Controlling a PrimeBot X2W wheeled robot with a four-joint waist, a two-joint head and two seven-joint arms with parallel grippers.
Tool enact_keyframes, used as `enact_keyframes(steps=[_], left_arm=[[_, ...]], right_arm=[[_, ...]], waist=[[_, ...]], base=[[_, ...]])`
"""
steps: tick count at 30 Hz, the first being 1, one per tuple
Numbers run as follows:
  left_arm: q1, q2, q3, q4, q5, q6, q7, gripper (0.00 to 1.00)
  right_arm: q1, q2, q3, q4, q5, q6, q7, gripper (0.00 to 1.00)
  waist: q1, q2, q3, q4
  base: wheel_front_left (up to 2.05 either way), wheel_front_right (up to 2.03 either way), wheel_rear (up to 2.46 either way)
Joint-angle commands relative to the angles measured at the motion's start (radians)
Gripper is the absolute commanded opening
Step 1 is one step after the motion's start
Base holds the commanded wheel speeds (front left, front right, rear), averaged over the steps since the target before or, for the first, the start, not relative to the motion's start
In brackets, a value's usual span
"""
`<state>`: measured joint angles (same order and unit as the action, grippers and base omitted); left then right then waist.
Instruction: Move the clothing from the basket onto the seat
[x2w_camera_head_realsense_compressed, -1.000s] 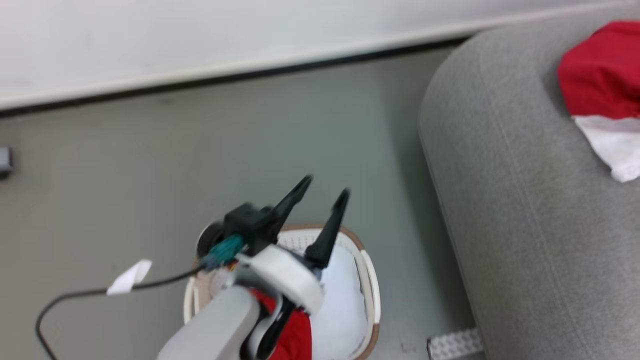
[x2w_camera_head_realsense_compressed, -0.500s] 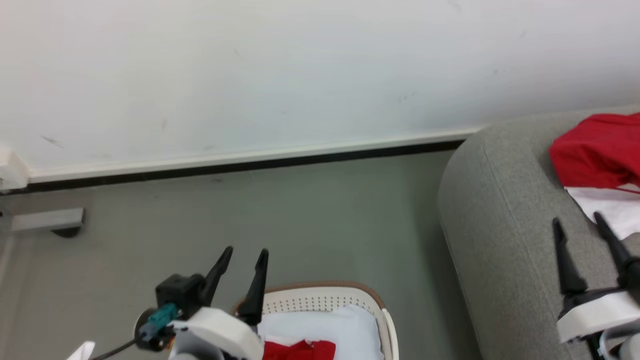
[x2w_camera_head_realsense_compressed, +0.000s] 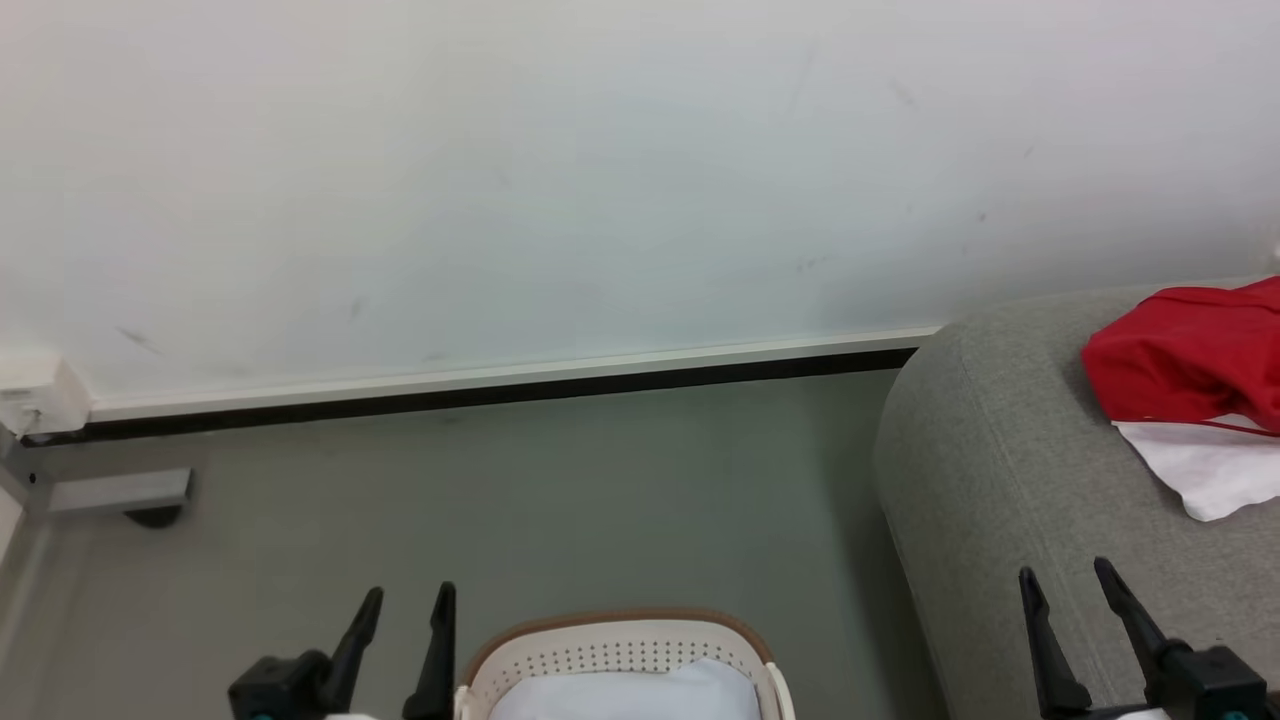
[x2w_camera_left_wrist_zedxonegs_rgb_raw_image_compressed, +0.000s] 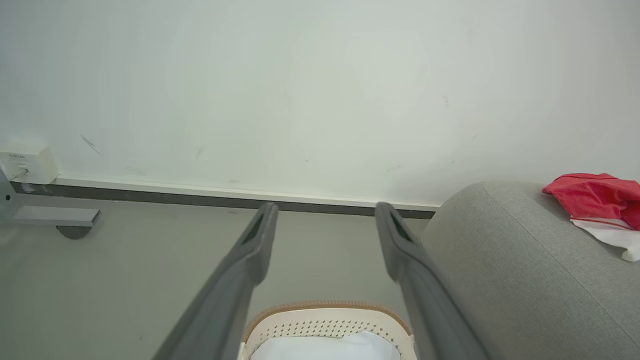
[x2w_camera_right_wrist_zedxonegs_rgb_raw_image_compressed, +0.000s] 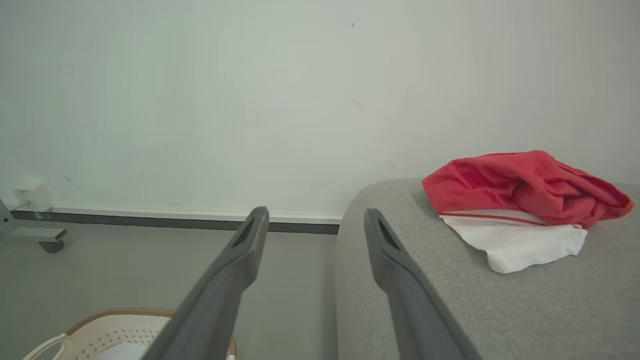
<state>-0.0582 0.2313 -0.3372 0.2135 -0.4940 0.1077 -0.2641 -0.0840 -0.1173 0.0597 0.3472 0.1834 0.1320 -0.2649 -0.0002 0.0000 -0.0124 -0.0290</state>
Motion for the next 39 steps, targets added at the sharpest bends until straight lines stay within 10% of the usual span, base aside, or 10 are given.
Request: enact_keyframes(steps=[1,23,39], left_arm=[[0.023,-0.006,0.019,-0.004,0.022,-0.011,0.0,1.0],[0.066,-0.084,0.127,0.061,0.153,-0.123,0.001,1.0],[-0.046,-0.008,-0.058,0.126,0.252,-0.182,0.367,1.0]], right_arm=[[0.021,0.007,-0.009,0.001,-0.004,-0.003,0.001,1.0],[0.021,0.013,-0.004,0.004,-0.001,-0.003,0.001,1.0],[-0.035,0.0,0.025,-0.038,0.03,-0.003,0.001,1.0]], waist=[[0.0002,0.0,-0.006,-0.005],[0.0002,0.0,0.008,-0.039],[0.0002,0.0,0.097,-0.164]], base=[[0.0,0.0,0.0],[0.0,0.0,0.0],[0.0,0.0,0.0]])
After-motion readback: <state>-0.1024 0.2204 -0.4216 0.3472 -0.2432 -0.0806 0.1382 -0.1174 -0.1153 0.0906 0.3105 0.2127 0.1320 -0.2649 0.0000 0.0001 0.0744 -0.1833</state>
